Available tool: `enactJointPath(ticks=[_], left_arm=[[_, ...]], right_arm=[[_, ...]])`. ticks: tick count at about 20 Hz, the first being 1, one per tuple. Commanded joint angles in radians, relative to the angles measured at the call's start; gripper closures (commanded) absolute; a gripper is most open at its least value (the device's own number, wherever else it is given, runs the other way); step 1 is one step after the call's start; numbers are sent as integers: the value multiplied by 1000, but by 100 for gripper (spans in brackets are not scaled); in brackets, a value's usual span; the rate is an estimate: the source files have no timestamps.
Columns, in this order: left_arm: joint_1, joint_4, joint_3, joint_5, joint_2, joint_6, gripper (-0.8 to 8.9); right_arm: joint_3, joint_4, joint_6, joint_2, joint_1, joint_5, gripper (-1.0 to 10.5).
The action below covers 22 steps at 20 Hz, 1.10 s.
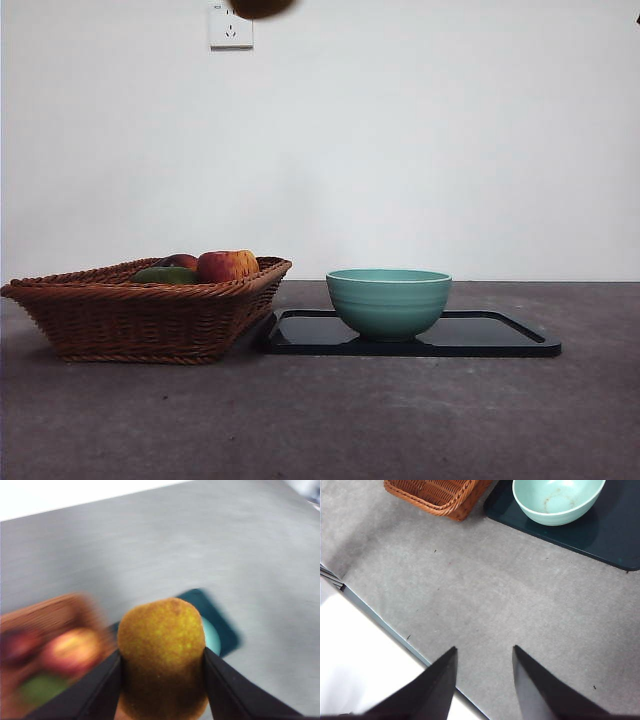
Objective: Pick up the wifruite, put it on the bowl, pick up the plate, put it on desk
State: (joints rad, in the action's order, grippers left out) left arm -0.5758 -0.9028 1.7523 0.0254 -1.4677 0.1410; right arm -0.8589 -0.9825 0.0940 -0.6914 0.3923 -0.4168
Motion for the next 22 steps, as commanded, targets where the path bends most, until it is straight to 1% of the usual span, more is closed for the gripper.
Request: enactJointPath(ticks=[1,3,5,8,11,14,15,17,22], left_arm=[[31,-67,1,-38,52,29,631],[57,-72,-67,-38,124,50,631],[78,-37,-182,-39,199,84,631],[97,66,-391,-60,282,138,631],[106,195,-582,-60,298,173,631],[106,355,-738,-60,256,231,631],[109,388,-762,-68,231,235,631],[114,433,-777,-100,159,233,631],[123,557,-777,-108,-11,226,631]], right_arm=[[-9,8,-4,-4,5,-2,771],[-9,9,-4,-4,5,-2,771],[-9,9,-4,-4,5,-2,771],[-9,9,-3,-4,5,-2,771],[-9,9,-1,-4,5,-2,771],[-9,8,-1,-4,5,-2,771],[-9,8,-1,-4,5,-2,771],[-9,9,-1,-4,5,-2,771],[-9,8,0,-4,5,-2,771]])
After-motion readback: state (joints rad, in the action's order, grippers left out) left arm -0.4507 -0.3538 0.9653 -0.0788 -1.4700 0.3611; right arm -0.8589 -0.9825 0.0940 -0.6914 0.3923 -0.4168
